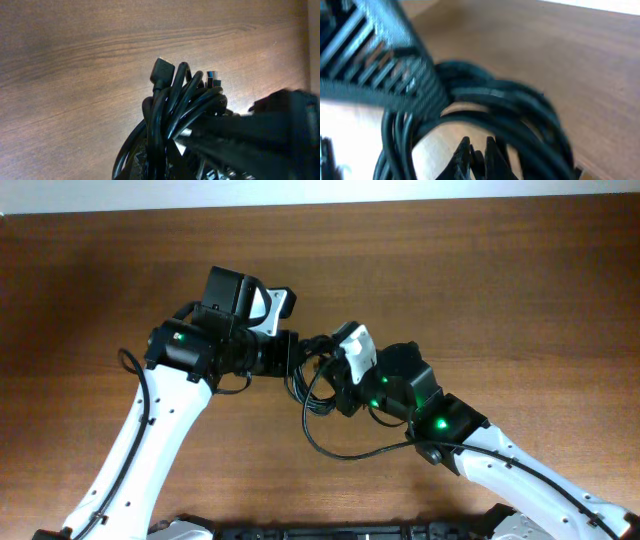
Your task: Untangle cables
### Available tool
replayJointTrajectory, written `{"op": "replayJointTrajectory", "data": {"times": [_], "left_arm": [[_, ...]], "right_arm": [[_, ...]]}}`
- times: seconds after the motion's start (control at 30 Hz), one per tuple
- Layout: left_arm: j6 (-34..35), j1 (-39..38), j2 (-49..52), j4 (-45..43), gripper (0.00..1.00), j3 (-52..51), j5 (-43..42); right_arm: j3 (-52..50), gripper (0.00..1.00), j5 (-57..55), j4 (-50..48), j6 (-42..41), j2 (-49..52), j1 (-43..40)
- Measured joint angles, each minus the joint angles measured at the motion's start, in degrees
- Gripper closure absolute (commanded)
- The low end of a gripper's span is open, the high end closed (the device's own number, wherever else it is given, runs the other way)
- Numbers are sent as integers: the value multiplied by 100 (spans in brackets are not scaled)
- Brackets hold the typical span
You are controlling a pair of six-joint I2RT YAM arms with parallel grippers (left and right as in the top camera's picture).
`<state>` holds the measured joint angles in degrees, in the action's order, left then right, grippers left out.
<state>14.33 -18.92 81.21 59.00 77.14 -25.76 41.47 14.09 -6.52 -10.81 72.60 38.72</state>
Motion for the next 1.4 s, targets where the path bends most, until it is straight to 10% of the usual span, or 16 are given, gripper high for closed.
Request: {"op": "replayJointTrajectory", "data": {"times": [0.13, 0.4, 0.77, 1.1, 1.23, 1.4], "left_arm": [[-4, -2, 0, -103, 100, -2, -109], [0, -13, 0, -660, 100, -22, -380], [61, 481, 0, -431, 100, -22, 442], [-1091, 699, 0, 68, 100, -20, -437], [-1480, 699, 0, 280, 100, -20, -717], [-1827, 699, 0, 555, 100, -22, -815]], "right_arm": [[20, 96, -149, 256, -186, 0, 7], [79, 36, -35, 645, -393, -52, 13], [83, 30, -72, 2070, -743, -2271, -374], [74, 14, 109, 2682, 181, -1244, -531], [72, 15, 710, 2413, 459, -632, -531], [72, 88, 968, 2087, 590, -212, -531]]}}
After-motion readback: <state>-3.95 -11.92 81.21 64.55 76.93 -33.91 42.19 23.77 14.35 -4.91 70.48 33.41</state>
